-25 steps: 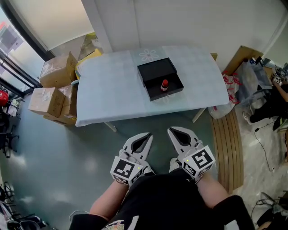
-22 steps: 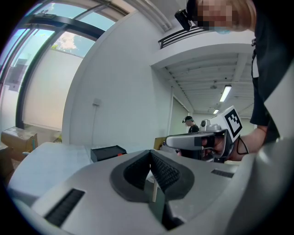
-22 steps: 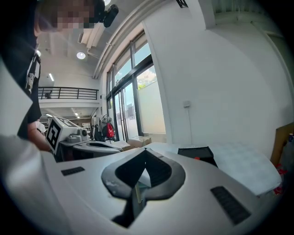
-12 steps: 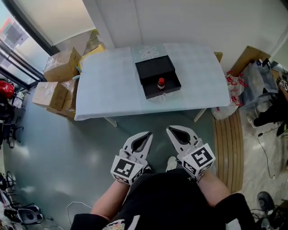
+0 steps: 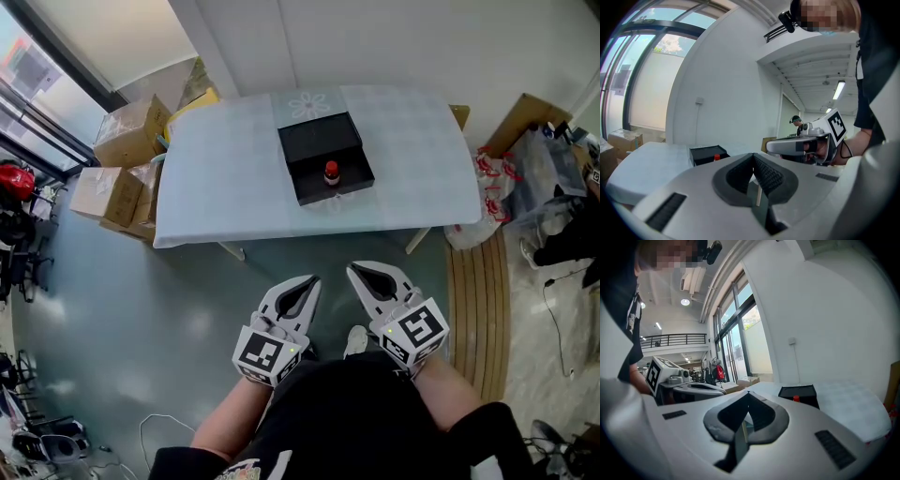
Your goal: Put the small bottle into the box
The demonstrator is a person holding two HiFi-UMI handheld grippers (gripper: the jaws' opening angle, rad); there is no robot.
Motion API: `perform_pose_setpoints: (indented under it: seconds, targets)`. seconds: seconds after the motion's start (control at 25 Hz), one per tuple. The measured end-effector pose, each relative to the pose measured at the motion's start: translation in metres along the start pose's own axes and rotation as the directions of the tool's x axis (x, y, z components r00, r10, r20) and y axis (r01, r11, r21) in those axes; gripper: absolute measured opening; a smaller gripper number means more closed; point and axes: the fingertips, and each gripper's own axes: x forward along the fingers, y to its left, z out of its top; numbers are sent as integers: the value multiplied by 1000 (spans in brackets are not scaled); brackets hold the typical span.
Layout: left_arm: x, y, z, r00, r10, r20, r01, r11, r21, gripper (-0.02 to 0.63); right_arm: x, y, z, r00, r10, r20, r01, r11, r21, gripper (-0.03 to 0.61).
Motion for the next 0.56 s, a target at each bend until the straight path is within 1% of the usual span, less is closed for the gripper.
perform_pose_setpoints:
  seconds: [0.24, 0.56]
  targets:
    - [7, -2, -3, 1000, 0, -5, 0, 1000, -2, 8, 2, -7, -3, 1000, 10, -5, -10, 1000, 1, 9]
    - [12, 10, -4, 1000, 5, -9, -5, 1000, -7, 8, 13, -12, -5, 1000, 9, -16, -9, 1000, 3, 9]
